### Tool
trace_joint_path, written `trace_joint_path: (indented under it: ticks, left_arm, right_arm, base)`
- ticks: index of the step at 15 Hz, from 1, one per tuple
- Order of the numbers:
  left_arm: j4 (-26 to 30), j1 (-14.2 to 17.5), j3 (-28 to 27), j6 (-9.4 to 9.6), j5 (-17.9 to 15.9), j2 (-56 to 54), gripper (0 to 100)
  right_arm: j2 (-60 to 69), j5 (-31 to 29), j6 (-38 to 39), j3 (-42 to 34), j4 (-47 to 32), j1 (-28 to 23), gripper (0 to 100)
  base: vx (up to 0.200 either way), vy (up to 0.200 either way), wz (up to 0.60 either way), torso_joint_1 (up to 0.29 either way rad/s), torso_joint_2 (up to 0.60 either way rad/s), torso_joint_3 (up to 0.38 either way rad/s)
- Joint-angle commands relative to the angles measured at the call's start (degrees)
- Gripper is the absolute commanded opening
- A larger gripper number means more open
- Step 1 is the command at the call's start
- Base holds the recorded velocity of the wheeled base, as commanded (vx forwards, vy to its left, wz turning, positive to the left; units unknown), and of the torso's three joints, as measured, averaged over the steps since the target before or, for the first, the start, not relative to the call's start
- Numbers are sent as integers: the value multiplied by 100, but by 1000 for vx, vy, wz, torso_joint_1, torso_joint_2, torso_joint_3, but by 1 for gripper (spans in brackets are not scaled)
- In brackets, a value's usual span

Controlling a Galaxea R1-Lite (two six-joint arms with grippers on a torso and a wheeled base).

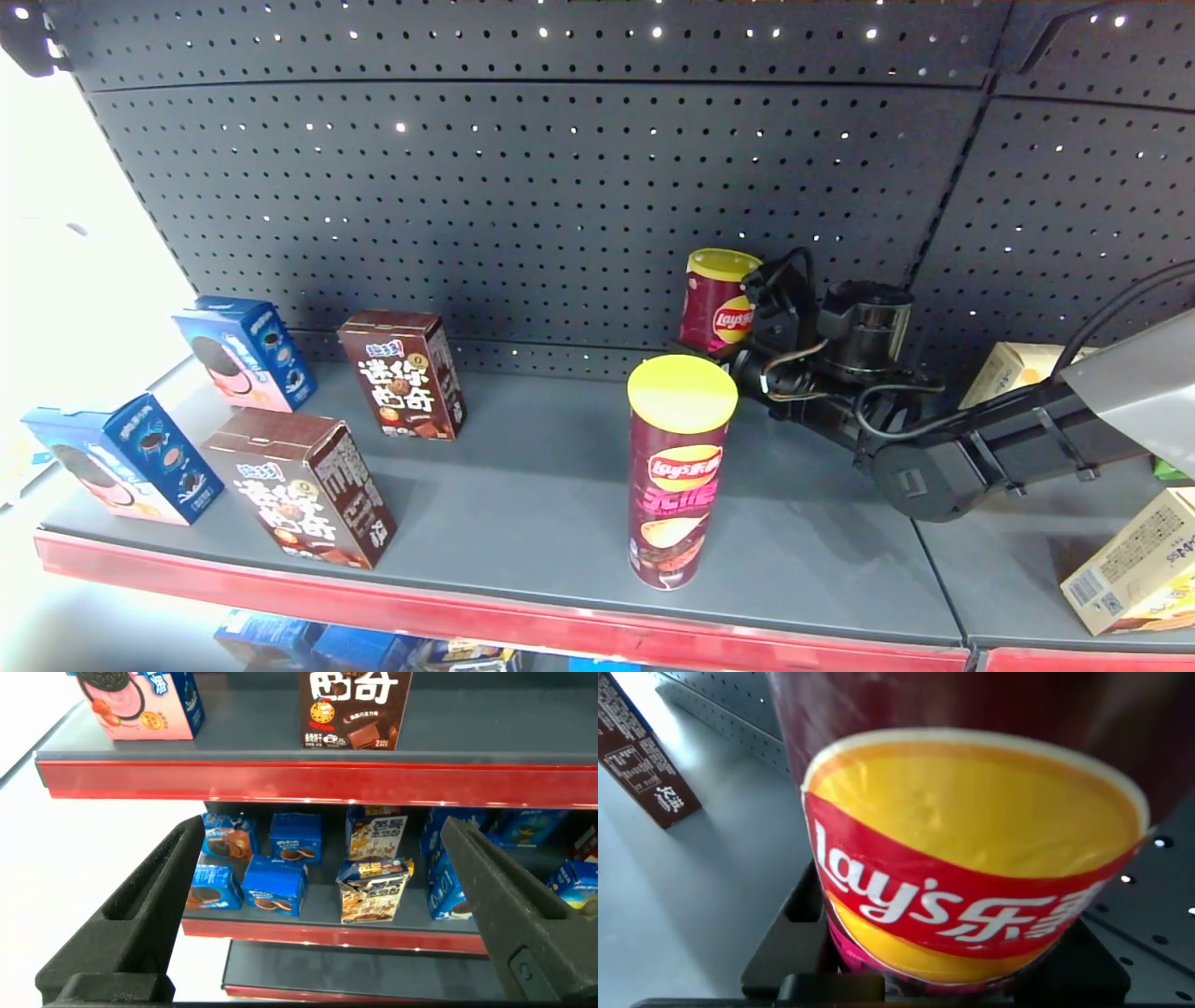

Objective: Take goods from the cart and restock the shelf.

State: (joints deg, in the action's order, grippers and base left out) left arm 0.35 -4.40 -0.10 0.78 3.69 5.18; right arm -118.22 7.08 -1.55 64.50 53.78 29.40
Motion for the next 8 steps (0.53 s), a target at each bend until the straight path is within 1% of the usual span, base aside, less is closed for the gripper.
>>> trace_joint_path:
  ticks: [1,2,3,8]
  left_arm:
    - [0,1,1,1,0,9,100]
    - [0,1,1,1,9,9,100]
    - [0,1,1,1,9,9,100]
    - [0,1,1,1,0,9,100]
  right_arm:
    - [-25,4,-3,10,0,4,0]
    - [-34,4,-3,10,-8,4,0]
    - [-34,4,-3,10,-17,4,100]
    - [-16,4,5,-25,-35,13,100]
  base:
    - [0,0,0,0,0,0]
    - [0,0,0,0,0,0]
    - [0,0,0,0,0,0]
    - [0,0,0,0,0,0]
